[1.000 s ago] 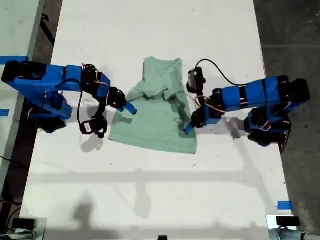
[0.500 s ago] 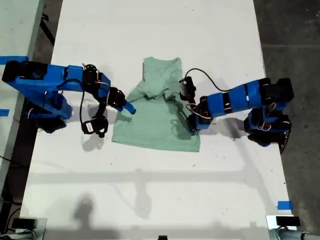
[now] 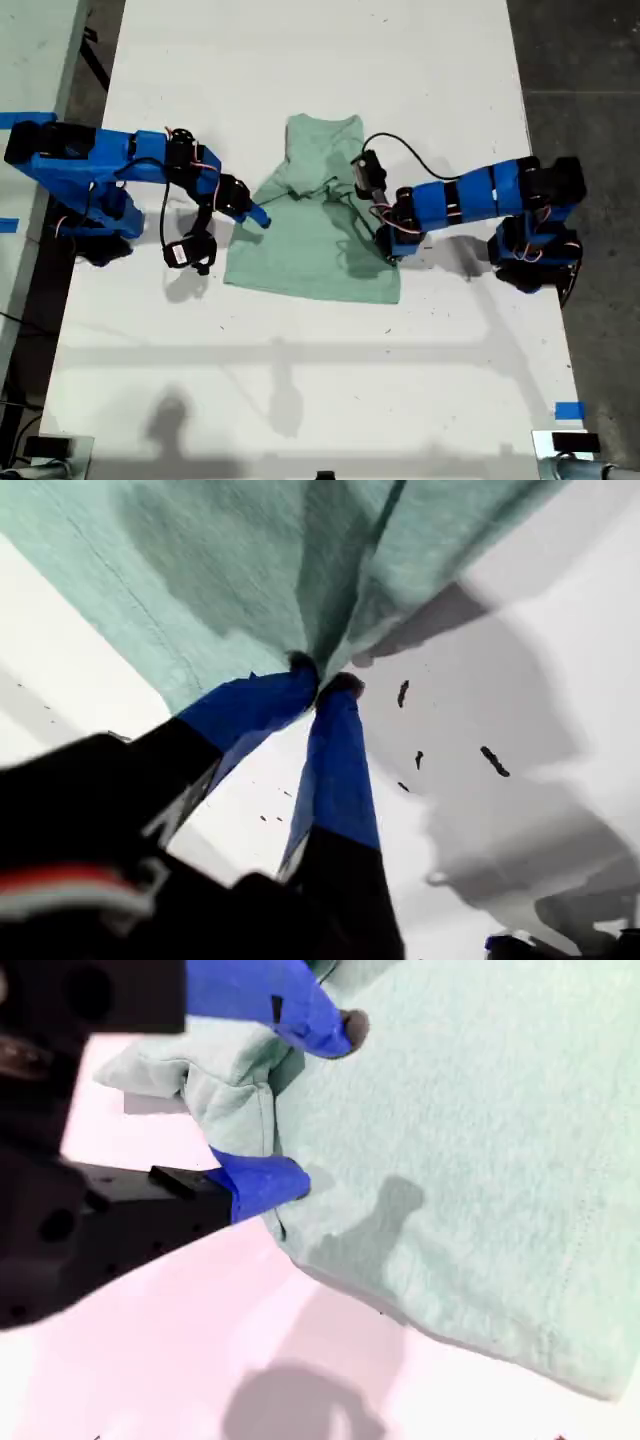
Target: Fold tshirt
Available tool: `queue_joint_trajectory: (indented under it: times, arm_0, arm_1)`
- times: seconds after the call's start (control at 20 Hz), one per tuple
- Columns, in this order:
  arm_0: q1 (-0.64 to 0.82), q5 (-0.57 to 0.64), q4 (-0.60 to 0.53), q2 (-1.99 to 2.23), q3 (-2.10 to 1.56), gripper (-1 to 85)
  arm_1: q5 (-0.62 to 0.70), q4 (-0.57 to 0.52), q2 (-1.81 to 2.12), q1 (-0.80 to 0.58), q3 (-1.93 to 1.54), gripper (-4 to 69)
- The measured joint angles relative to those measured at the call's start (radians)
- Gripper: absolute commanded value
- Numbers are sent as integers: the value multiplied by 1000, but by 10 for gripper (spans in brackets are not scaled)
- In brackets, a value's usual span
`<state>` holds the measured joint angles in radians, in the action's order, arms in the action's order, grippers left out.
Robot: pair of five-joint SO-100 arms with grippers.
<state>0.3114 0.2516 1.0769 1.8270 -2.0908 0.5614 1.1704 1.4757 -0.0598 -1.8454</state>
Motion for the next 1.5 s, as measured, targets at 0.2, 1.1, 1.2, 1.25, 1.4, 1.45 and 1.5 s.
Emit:
queue_joint_trajectory:
  times: [0.2,1.1,1.2,1.25,1.4,1.45,1.5]
  arm_0:
    - [0,0,2,0,-2,194]
    - [0,0,6,-2,-15,221]
    - [0,0,23,0,-15,242]
    - [0,0,31,0,-15,242]
    - [8,0,77,26,-15,244]
    - [15,0,101,48,-15,247]
    - [29,0,132,78,-15,250]
  arm_1:
    - [-3,17,-15,8,44,-7]
    - [-179,46,-443,-21,707,417]
    - [-183,43,-491,-35,756,431]
    - [-152,46,-492,-40,781,406]
    - [-126,207,-483,-71,819,360]
    - [-124,261,-465,-84,818,354]
    - [-112,322,-425,-98,818,350]
